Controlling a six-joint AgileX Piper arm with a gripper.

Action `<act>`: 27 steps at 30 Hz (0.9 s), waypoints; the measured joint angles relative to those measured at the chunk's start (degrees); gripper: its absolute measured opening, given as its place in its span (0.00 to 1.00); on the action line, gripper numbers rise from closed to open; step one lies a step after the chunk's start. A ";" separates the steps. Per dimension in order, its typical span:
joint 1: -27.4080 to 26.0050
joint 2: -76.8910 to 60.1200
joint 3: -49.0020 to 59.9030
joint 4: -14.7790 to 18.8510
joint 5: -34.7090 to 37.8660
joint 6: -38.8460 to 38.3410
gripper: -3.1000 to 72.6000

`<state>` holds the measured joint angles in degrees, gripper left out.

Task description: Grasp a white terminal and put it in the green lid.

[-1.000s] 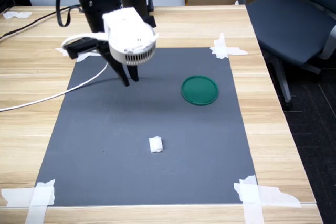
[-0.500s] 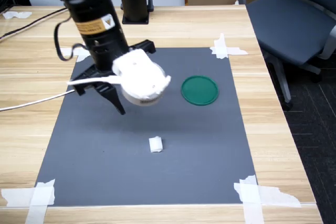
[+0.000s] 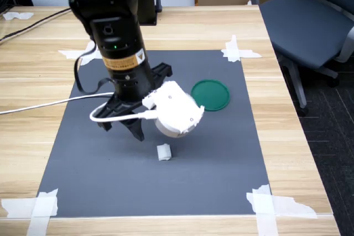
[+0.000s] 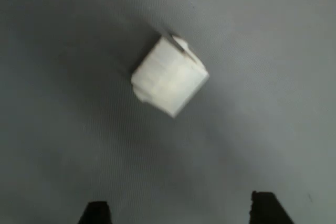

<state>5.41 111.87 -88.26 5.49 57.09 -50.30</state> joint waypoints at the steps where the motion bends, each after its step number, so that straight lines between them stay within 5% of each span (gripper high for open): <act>1: 0.00 0.58 0.00 0.04 -0.26 -0.51 0.73; 17: 1.85 5.03 -0.36 -1.35 -4.90 -4.84 0.73; 27: 1.85 6.89 -0.59 1.04 -6.05 -6.54 0.73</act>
<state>7.27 118.76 -88.85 6.53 51.03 -56.84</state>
